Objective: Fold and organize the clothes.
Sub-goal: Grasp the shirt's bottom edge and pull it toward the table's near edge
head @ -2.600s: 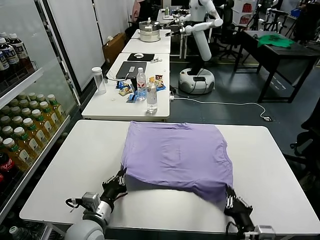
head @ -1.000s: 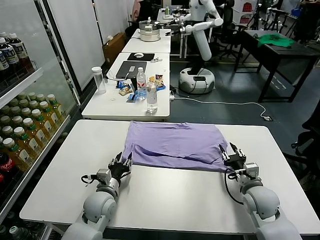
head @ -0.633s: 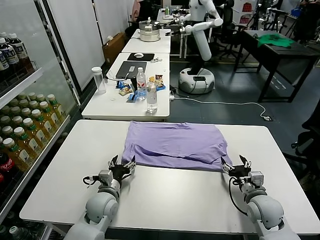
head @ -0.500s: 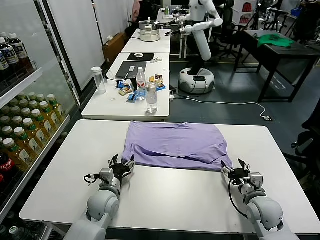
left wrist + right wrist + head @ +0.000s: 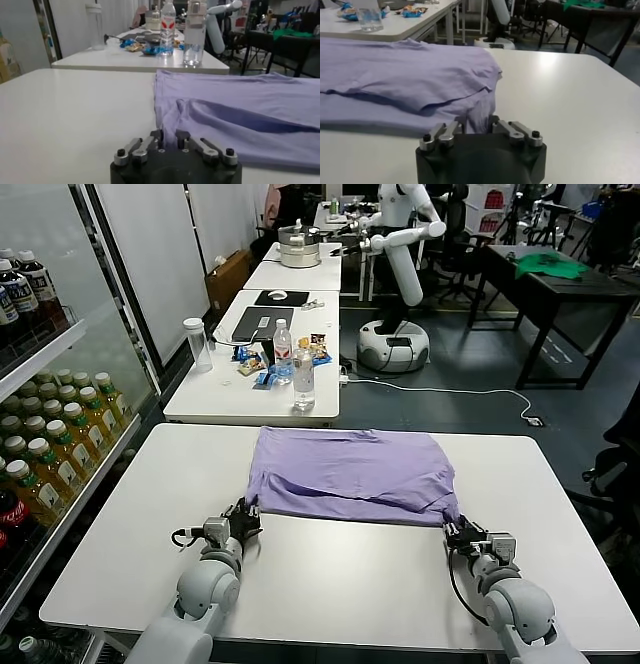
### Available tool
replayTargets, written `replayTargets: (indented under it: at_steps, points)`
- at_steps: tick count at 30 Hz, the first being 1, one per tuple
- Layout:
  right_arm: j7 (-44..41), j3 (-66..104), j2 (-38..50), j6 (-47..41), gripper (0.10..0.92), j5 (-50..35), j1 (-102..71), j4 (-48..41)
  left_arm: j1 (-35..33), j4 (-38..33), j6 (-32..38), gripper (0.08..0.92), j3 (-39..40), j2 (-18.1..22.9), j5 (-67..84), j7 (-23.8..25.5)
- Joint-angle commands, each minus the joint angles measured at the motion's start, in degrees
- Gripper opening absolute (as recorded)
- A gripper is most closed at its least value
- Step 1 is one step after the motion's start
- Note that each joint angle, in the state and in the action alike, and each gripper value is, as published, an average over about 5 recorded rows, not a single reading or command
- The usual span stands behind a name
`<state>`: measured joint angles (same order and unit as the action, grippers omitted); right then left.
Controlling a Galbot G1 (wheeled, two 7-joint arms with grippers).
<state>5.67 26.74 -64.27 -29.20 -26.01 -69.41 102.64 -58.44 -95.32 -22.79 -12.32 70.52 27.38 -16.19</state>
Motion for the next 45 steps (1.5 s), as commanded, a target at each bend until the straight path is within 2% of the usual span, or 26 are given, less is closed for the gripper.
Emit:
replayTargets:
  at_steps: [1, 3, 11, 17, 21, 27, 32, 37, 41, 45]
  points:
    - [0.23, 0.89, 0.11, -0.61, 0.135, -0.08, -4.8, 5.45, -5.43, -8.22, -0.61, 0.129, -0.7, -1.31, 2.07, 0.43]
    - [0.38, 2.09, 0.3, -0.62, 0.125, 0.16, -7.47, 8.48, -7.73, -11.19, -0.71, 0.106, -1.36, -1.84, 2.5, 0.54]
    - [0.72, 9.2, -0.07, -0.75, 0.125, 0.47, -20.93, 21.34, -20.26, -22.96, -0.84, 0.106, -4.46, -4.78, 2.18, 0.42]
    - [-0.23, 12.53, -2.06, 0.13, 0.125, 4.4, -31.48, 28.0, -29.38, -29.02, -1.11, 0.106, -6.9, -6.53, 1.17, -0.24]
    - [-0.51, 13.44, -2.78, 0.28, 0.125, 6.61, -35.53, 29.65, -32.88, -31.27, -1.83, 0.106, -8.11, -7.29, -0.22, -0.64]
    - [-0.6, 13.7, -3.05, -1.05, 0.146, 10.62, -36.42, 29.75, -34.43, -33.02, -6.29, 0.106, -9.3, -8.89, -1.8, -0.11]
    - [-0.81, 14.3, -2.56, -0.75, 0.268, 11.02, -34.54, 30.47, -34.26, -35.38, -9.12, 0.131, -10.73, -9.12, -1.79, 0.01]
    - [-0.76, 14.75, -0.63, -0.69, 0.397, 7.05, -28.55, 31.45, -30.84, -36.82, -9.31, 0.265, -11.79, -9.75, 0.28, -0.57]
    - [0.92, 12.84, 2.32, -1.91, 0.518, 3.07, -18.9, 26.31, -22.22, -32.4, -9.88, 0.394, -10.16, -10.51, 4.22, -1.98]
    - [2.77, 7.35, 5.51, -3.48, 0.631, -0.88, -5.52, 16.75, -11.39, -23.79, -10.55, 0.515, -7.1, -10.7, 8.39, -3.39]
